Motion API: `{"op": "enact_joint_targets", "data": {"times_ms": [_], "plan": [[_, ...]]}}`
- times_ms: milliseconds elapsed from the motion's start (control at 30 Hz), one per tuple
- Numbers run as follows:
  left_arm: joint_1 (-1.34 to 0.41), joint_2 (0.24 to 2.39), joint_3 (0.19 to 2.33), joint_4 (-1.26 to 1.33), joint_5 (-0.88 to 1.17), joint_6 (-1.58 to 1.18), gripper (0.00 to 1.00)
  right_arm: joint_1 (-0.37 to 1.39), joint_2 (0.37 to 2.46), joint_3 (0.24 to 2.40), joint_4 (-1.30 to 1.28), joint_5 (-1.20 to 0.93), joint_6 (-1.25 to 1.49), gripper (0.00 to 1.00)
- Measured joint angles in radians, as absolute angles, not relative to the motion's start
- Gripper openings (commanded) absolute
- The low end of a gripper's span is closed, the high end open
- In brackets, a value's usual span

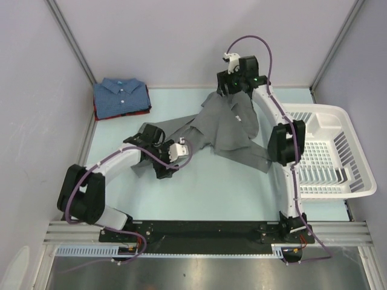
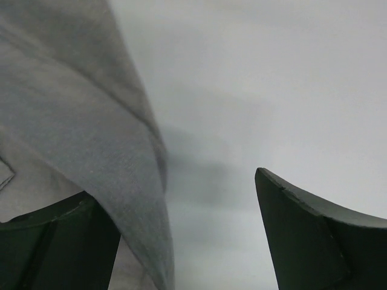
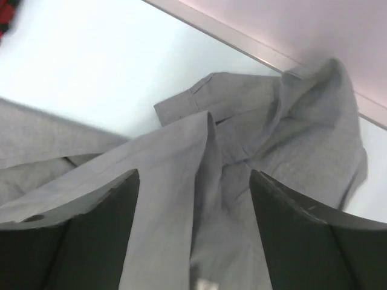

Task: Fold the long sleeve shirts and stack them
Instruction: Flatten the shirt out

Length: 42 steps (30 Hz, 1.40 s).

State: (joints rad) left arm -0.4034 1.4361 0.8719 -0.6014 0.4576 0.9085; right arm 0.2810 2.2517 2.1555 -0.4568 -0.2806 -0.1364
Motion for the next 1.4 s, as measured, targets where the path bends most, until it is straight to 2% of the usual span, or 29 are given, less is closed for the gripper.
{"op": "enact_joint_targets", "data": {"times_ms": [67, 133, 233, 400, 467, 600, 800, 933, 1133, 1233, 1333, 1367, 1400], "plan": [[-0.374, 1.477, 0.893, -0.584, 0.455, 0.87, 0.87, 0.275, 2.359, 2.334, -0.566, -0.287, -0.156, 0.85], [-0.34, 1.512, 0.922, -0.576, 0.455, 0.833, 0.87, 0.269, 2.36, 2.357, -0.665, -0.307, -0.176, 0.88], [-0.302, 1.541, 0.961, -0.556, 0.46, 0.783, 0.88, 0.243, 2.193, 2.134, -0.738, -0.344, -0.219, 0.89], [-0.285, 1.545, 0.996, -0.55, 0.492, 0.738, 0.9, 0.224, 1.76, 1.678, -0.822, -0.368, -0.335, 0.82], [-0.28, 1.552, 1.015, -0.558, 0.512, 0.73, 0.9, 0.257, 1.606, 1.56, -0.858, -0.372, -0.398, 0.81], [-0.258, 1.579, 1.057, -0.578, 0.543, 0.707, 0.91, 0.353, 1.477, 1.413, -0.892, -0.334, -0.531, 0.83], [-0.231, 1.584, 1.074, -0.59, 0.558, 0.696, 0.92, 0.376, 1.658, 1.293, -0.911, -0.184, -0.645, 0.87], [-0.213, 1.582, 1.074, -0.595, 0.556, 0.696, 0.93, 0.358, 1.791, 1.275, -0.899, -0.09, -0.675, 0.86], [-0.171, 1.541, 1.063, -0.596, 0.542, 0.696, 0.93, 0.35, 1.854, 1.273, -0.856, -0.014, -0.681, 0.81], [-0.148, 1.517, 1.06, -0.596, 0.529, 0.697, 0.93, 0.352, 1.887, 1.264, -0.839, 0.006, -0.67, 0.72], [-0.125, 1.502, 1.06, -0.596, 0.521, 0.696, 0.92, 0.352, 1.901, 1.267, -0.85, -0.004, -0.657, 0.3], [-0.118, 1.501, 1.06, -0.596, 0.521, 0.696, 0.91, 0.352, 1.905, 1.267, -0.86, -0.02, -0.648, 0.0], [-0.108, 1.496, 1.06, -0.595, 0.518, 0.697, 0.91, 0.353, 1.905, 1.267, -0.867, -0.028, -0.642, 0.0]]}}
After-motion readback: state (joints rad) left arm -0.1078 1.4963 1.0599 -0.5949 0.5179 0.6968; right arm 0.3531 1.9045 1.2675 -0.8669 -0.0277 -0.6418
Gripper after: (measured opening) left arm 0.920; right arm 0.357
